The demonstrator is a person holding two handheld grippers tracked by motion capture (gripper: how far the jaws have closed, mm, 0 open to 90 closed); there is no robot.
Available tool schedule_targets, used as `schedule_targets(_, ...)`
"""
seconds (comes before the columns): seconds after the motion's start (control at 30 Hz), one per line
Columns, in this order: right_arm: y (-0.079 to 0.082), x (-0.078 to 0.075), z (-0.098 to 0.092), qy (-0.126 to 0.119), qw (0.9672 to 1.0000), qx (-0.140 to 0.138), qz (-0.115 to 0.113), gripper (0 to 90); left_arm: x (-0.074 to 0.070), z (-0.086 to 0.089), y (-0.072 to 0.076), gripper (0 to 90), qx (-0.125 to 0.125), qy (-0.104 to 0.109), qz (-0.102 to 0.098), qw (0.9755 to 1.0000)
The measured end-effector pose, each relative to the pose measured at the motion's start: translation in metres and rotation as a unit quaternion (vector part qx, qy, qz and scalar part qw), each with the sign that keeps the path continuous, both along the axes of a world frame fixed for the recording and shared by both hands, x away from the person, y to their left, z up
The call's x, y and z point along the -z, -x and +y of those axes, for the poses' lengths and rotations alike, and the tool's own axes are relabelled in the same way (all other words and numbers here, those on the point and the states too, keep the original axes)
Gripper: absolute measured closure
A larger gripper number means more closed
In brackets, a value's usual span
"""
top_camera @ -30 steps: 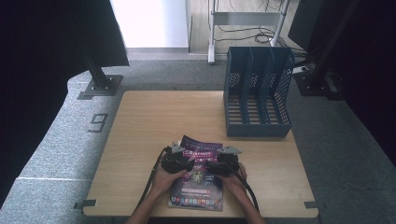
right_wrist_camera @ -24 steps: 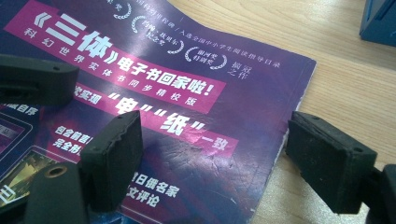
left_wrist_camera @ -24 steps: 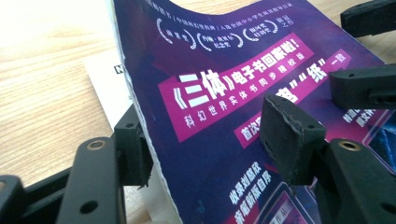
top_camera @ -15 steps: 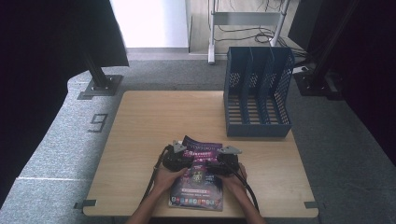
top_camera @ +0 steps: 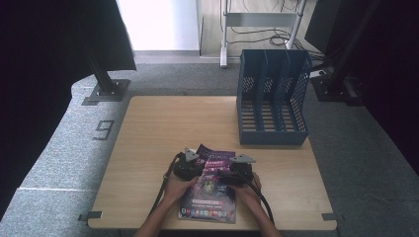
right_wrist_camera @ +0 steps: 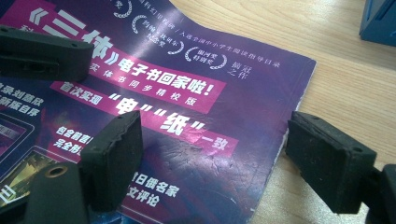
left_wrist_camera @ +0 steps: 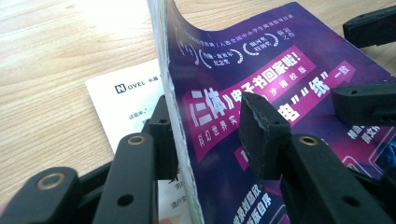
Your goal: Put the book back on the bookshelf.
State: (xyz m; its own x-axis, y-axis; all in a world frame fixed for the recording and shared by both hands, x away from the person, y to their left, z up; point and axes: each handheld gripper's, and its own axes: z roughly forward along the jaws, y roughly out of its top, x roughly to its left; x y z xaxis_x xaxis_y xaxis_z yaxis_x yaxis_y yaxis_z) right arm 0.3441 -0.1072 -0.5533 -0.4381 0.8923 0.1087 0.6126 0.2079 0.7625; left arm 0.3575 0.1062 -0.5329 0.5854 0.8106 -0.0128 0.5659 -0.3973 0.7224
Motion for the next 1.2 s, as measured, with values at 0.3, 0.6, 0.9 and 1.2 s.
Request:
schedule_targets(0.3, 0.0, 0.0, -0.0001, 0.0, 1.0, 0.0, 0.0, 18.5, -0.0023, 0.0004, 0.0018, 69.3, 0.006, 0.008, -0.006, 0.9999)
schedule_targets(0.6, 0.0, 0.0, -0.0001, 0.0, 1.0, 0.0, 0.0, 18.5, -0.001, -0.0022, 0.001, 66.1, 0.01, 0.008, 0.004, 0.9999)
schedule_targets(0.9, 0.0, 0.0, -0.0001, 0.0, 1.0, 0.0, 0.0, 18.6, -0.0056, -0.0024, 0.0025, 76.9, 0.015, 0.014, -0.007, 0.9998)
schedule_targets(1.2, -0.0006, -0.0001, -0.0025, -0.003, 1.0, -0.006, 0.001, 19.5, -0.0086, 0.0, 0.0088, 83.8, 0.023, 0.046, -0.033, 0.9982)
